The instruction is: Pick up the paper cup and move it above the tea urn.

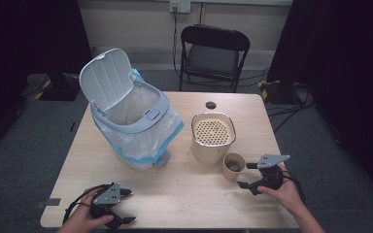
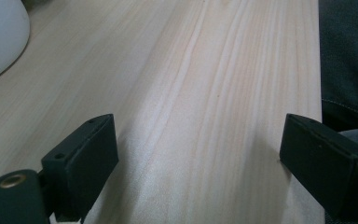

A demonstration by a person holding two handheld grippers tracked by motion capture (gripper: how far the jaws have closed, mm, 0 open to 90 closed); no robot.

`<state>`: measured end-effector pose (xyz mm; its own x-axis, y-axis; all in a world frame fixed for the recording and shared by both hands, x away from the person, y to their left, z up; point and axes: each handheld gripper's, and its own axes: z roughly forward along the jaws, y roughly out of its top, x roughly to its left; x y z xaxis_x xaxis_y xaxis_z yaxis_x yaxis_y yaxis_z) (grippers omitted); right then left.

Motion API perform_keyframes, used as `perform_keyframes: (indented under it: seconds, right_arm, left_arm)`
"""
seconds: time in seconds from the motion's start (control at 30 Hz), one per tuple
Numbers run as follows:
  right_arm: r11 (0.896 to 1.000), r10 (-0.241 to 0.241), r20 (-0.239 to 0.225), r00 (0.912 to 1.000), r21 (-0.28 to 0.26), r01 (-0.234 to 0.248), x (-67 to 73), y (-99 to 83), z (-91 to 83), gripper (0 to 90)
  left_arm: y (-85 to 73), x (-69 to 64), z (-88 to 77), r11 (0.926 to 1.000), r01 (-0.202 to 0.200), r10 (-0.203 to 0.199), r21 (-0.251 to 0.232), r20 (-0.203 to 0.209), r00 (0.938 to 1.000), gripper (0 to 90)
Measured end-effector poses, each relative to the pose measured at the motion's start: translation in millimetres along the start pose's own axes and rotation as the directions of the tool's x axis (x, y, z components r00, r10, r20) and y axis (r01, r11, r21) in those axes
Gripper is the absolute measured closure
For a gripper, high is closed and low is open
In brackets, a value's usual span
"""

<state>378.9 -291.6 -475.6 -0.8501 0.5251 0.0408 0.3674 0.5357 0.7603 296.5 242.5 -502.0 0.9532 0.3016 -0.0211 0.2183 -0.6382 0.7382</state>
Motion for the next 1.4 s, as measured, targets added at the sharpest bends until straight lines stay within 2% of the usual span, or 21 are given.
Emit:
perform_keyframes:
  seconds: [0.37, 0.9, 1.4]
  right_arm:
    - [1.000, -0.004, -0.011, 0.9999, -0.028, 0.003, 1.4, 5.7, 3.0, 15.6]
    - [0.993, 0.052, -0.020, 0.9984, -0.101, -0.054, -2.1, 9.8, 14.8, 17.6]
    - [0.989, 0.053, -0.036, 0.9979, -0.135, -0.058, -1.9, 14.5, 23.8, 22.1]
  left_arm:
    - [0.0, 0.2, -0.1, 1.0000, -0.003, 0.003, 0.002, 0.000, 1.0000, 10.7]
    - [0.0, -0.2, 0.1, 1.0000, 0.001, -0.001, 0.000, -0.001, 1.0000, 10.7]
    - [0.0, -0.2, 0.1, 1.0000, 0.001, -0.001, 0.000, -0.001, 1.0000, 10.7]
